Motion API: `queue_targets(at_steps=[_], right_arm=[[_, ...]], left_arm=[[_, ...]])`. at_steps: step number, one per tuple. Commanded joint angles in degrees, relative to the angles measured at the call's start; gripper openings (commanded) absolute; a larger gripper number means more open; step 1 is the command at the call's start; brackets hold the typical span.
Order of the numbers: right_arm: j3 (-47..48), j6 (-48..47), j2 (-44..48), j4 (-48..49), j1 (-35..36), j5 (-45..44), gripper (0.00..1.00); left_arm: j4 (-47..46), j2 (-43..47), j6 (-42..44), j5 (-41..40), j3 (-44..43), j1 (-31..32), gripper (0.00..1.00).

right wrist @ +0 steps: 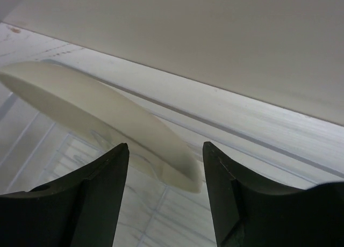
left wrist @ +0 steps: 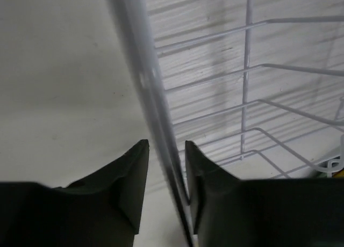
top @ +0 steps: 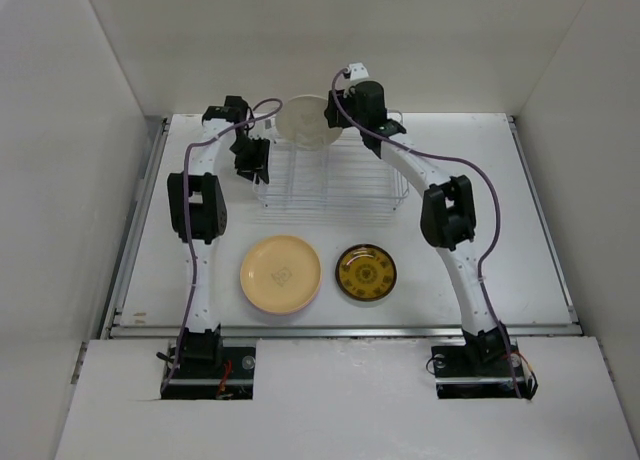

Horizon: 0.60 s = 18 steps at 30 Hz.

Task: Unload the plates from the dish rack

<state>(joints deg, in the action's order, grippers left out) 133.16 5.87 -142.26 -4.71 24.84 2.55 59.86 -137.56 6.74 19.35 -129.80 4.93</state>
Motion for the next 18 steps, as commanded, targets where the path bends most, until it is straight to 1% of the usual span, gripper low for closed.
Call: queue_targets(at_steps=[1, 4, 5, 8, 9, 13, 14, 17, 18], right_arm=[[3.9, 3.1, -2.9, 5.9, -0.1, -1.7, 0.62], [6.5, 4.2, -5.5, 8.6, -0.1, -1.1, 0.5], [7.1, 4.8, -5.5, 9.4, -0.1, -1.1, 0.36], [7.1, 5.4, -4.7, 10.4, -0.1, 1.5, 0.13], [6.6, 5.4, -3.9, 10.4, -0.1, 2.2, 0.0], [1.2, 4.7, 1.9, 11.0, -0.1, 2.2, 0.0], [-1.4, 4.7, 4.6, 11.8, -0.1, 2.2, 0.0], [-5.7, 3.4, 8.6, 13.9, -0.1, 1.6, 0.0], [-6.8, 3.4, 11.3, 14.5, -0.1, 1.0, 0.0]], left_arm=[[1.3, 1.0, -0.7, 1.7, -2.6, 0.3, 0.27], [1.8, 0.4, -0.7, 2.8, -2.0, 0.3, 0.03], [1.8, 0.4, -1.4, 4.3, -1.4, 0.3, 0.0], [1.8, 0.9, -2.0, 6.7, -0.1, 0.3, 0.0], [1.8, 0.9, -2.7, 7.3, -0.1, 0.3, 0.0], [-0.3, 3.0, -6.6, 8.6, 2.4, 0.3, 0.0], [-0.3, 3.5, -7.4, 8.6, 2.4, 0.3, 0.0], [-1.5, 4.2, -11.0, 9.7, 3.0, -0.3, 0.0], [-2.1, 4.7, -11.7, 9.7, 3.0, -0.3, 0.0]])
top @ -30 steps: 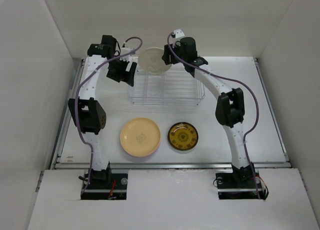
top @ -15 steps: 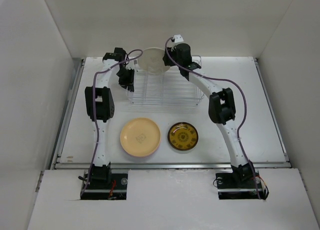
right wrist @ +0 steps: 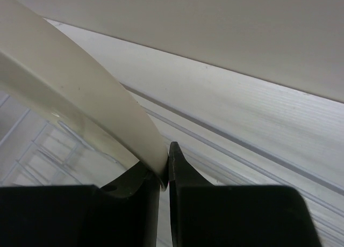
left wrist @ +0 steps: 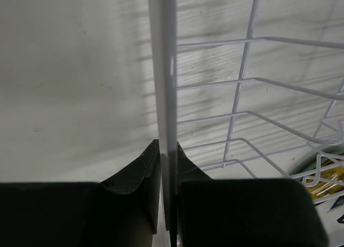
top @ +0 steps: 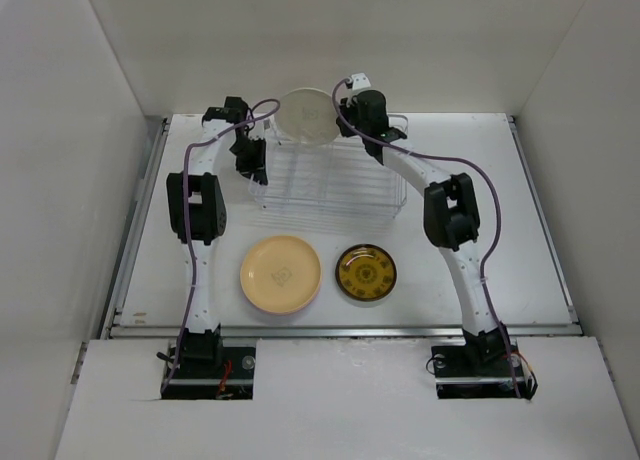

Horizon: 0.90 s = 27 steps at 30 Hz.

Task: Unload the plates from the dish rack

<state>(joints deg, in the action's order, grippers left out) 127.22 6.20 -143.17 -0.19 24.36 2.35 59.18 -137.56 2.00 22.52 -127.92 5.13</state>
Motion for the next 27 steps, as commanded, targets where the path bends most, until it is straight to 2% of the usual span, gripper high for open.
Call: queue_targets(at_steps=[1, 7, 16, 19, 23, 26, 27], right_arm=[[-1.9, 3.0, 13.3, 10.8, 0.4, 1.2, 0.0], [-4.6, 4.8, 17.7, 15.5, 1.5, -0.1, 0.0], [-1.5, 4.8, 12.5, 13.2, 1.5, -4.1, 0.0], [-0.8, 5.6, 16.2, 8.6, 1.5, -0.3, 0.0], [-2.9, 6.3, 24.1, -3.7, 0.9, 7.3, 0.0], [-12.6, 5.4, 33.0, -10.7, -1.0, 19.2, 0.0], [-16.9, 4.6, 34.9, -15.8, -1.0, 26.0, 0.0]], left_arm=[[-1.4, 4.8, -7.6, 6.6, 1.1, -0.5, 0.0], [-1.3, 5.5, -7.6, 3.8, 0.6, -0.5, 0.0], [-1.4, 7.1, -8.4, 1.9, 1.8, -0.5, 0.0], [-2.2, 7.7, -8.9, 1.9, 1.8, -0.5, 0.0], [-2.2, 7.1, -6.5, 0.9, -0.1, -0.5, 0.0], [-2.2, 6.6, -6.0, 0.9, -0.6, -0.5, 0.0], [-2.2, 6.6, -6.0, 1.4, -0.6, -0.5, 0.0]])
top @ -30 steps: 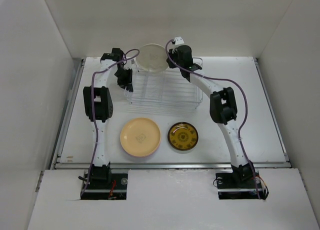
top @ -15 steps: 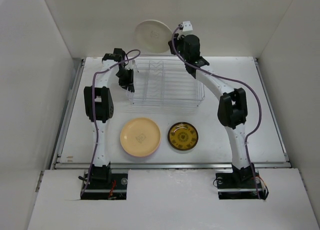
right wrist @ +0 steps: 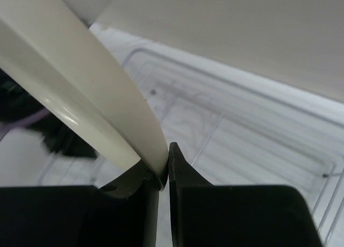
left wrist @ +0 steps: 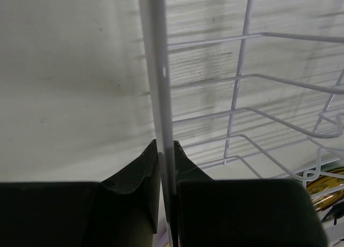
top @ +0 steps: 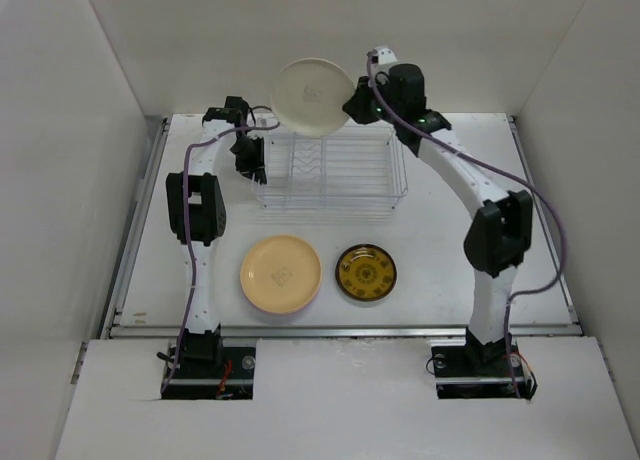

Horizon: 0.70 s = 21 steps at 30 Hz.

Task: Unload the plates from the dish rack

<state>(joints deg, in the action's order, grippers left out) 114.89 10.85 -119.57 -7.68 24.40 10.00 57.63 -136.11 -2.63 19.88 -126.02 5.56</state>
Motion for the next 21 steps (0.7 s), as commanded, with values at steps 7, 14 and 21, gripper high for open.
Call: queue_targets(at_steps=[7, 14, 21], right_arm=[[-26.9, -9.3, 21.6, -26.0, 5.3, 27.4, 0.0], [-29.5, -9.7, 18.3, -31.0, 14.3, 21.9, 0.0], [-26.4, -6.1, 14.5, -30.9, 17.7, 17.4, 0.53]], left_arm=[[-0.7, 5.2, 0.2, 4.6, -2.5, -0.9, 0.0], [-1.4, 5.7, 1.8, 3.2, -2.5, -0.9, 0.0], [-2.0, 6.2, 3.0, 2.7, -2.5, -0.9, 0.01]])
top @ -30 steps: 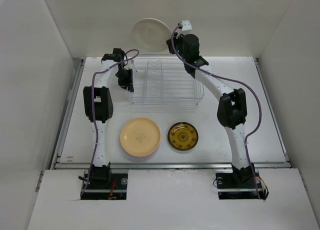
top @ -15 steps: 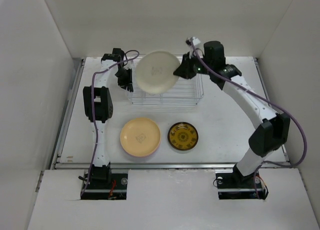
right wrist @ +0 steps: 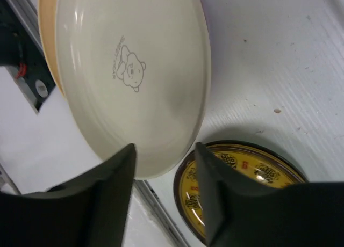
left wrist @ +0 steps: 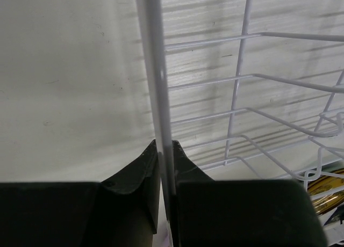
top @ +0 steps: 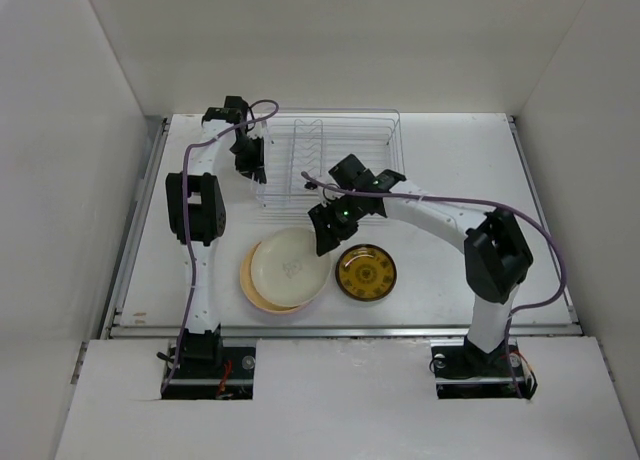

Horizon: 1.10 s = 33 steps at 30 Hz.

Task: Unload the plates from the dish rack

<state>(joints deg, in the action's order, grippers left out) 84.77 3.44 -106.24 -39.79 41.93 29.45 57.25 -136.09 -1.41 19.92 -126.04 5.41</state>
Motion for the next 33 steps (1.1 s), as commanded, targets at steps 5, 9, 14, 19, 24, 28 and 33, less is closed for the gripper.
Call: queue_targets(at_steps=[5, 9, 14, 19, 24, 28, 33], right_arm=[[3.7, 2.5, 3.8, 2.8, 0.7, -5.0, 0.74], [2.2, 2.5, 8.4, 5.4, 0.7, -8.5, 0.79], [1.6, 6.5, 13.5, 7.5, -1.6, -23.2, 0.79], [-2.2, 20.5, 26.1, 10.1, -5.3, -72.3, 0.97], [-8.3, 19.1, 34.6, 14.6, -13.0, -102.5, 1.0], [-16.9, 5.3, 39.3, 27.3, -21.3, -102.2, 1.0], [-22.4, 0.1, 44.3, 32.8, -21.8, -95.9, 1.0]], left_arm=[[-1.6, 7.5, 3.0, 1.4, -2.5, -0.8, 0.11], [-1.6, 9.1, 3.0, 0.9, -1.1, -0.8, 0.25], [-1.6, 12.9, 4.0, 0.4, -0.6, -0.8, 0.57], [-1.1, 18.8, 4.6, -3.6, -0.6, -0.8, 0.97], [-4.6, 28.8, 3.0, -22.8, 2.6, -2.1, 1.0], [-6.7, 38.6, 1.3, -44.9, 6.9, -4.8, 1.0], [-7.9, 48.1, 1.3, -56.4, 14.5, -10.5, 1.0]])
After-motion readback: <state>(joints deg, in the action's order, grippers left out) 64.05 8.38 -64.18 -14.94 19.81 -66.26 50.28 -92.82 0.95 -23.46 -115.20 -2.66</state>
